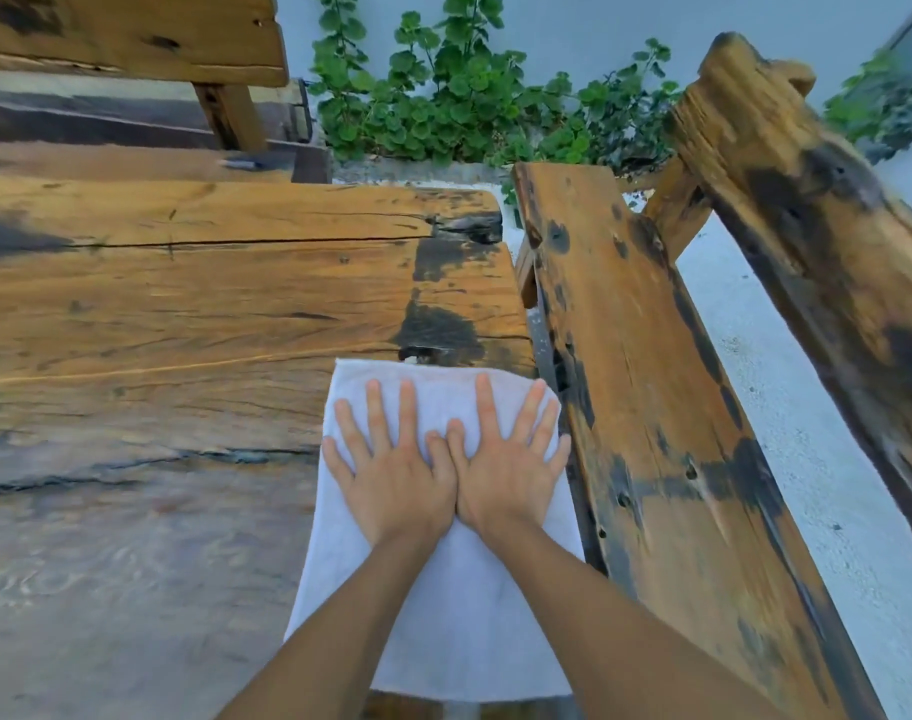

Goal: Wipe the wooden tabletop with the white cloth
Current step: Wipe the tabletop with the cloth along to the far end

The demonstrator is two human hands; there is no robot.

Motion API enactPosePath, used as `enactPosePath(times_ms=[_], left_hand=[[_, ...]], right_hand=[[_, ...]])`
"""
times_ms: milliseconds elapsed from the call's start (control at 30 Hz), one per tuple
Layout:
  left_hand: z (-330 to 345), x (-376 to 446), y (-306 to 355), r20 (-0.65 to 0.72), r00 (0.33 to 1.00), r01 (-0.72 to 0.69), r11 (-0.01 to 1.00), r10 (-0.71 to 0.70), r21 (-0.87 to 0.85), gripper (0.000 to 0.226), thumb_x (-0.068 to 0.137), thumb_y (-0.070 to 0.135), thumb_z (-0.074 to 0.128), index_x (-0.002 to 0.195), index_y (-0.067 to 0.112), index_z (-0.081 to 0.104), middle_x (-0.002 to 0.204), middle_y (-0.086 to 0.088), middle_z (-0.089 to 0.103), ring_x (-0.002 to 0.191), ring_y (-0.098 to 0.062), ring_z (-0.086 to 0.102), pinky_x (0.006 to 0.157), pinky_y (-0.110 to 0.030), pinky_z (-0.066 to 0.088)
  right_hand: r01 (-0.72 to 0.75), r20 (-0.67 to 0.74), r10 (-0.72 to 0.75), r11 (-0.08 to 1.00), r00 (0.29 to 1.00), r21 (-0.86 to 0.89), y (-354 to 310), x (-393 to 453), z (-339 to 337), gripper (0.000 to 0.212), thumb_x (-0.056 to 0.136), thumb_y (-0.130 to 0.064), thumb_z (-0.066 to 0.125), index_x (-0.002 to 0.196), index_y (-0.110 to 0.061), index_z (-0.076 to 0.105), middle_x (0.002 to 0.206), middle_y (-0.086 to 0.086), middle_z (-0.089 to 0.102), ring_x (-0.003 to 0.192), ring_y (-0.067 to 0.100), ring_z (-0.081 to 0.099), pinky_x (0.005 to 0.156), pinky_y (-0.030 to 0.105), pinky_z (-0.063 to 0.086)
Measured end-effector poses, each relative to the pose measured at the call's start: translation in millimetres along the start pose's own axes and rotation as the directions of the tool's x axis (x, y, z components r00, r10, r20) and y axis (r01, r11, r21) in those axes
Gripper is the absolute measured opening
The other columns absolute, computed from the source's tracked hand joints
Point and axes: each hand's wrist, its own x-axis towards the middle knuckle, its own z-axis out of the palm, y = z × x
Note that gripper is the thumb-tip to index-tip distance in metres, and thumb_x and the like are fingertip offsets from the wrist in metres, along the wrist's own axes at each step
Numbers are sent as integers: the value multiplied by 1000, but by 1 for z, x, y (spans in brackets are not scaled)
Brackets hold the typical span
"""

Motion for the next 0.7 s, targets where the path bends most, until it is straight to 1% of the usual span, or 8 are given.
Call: enactPosePath(times_ms=[167,333,433,533,633,700], left_hand=[[1,129,47,-33,999,-1,1000,1,4,63,100,51,21,159,39,2,170,4,-8,154,-31,-15,123,-54,-10],[4,235,85,-67,997,43,999,-42,10,66,97,57,18,159,40,5,170,6,-4,155,-31,-12,123,-55,-9],[2,282,98,-72,996,51,998,-49,23,69,93,60,14,159,40,4,170,6,-3,155,-31,-12,122,-55,-10],[2,322,109,-58,997,45,997,-42,57,70,93,63,15,158,42,5,170,6,-1,155,-32,-13,122,-56,-10],[-2,346,119,-52,998,24,997,-20,76,72,90,63,14,158,41,11,170,4,4,155,-33,-11,122,-57,-9],[-3,357,124,-58,998,26,997,-22,79,73,88,63,13,158,40,16,170,3,9,155,-33,-10,122,-57,-8]], right_hand=[[44,-13,-44,999,999,20,-39,130,-16,67,100,-70,16,155,-48,-16,167,15,-23,155,34,-15,124,57,4],[97,25,-99,994,995,56,-74,238,-37,65,103,-64,18,157,-45,-12,168,13,-22,156,32,-16,125,57,5],[125,26,-128,989,991,78,-88,280,-46,65,104,-60,22,157,-46,-12,168,11,-23,156,31,-17,125,55,6],[97,29,-101,990,994,107,-99,314,-47,61,104,-59,18,157,-48,-10,168,7,-22,155,34,-17,125,54,3],[143,19,-146,984,989,103,-106,341,-54,56,106,-55,15,159,-45,-2,170,5,-15,155,34,-17,124,54,-4],[187,17,-190,976,982,114,-108,359,-57,54,106,-53,14,159,-45,5,171,3,-8,156,33,-13,125,54,-2]])
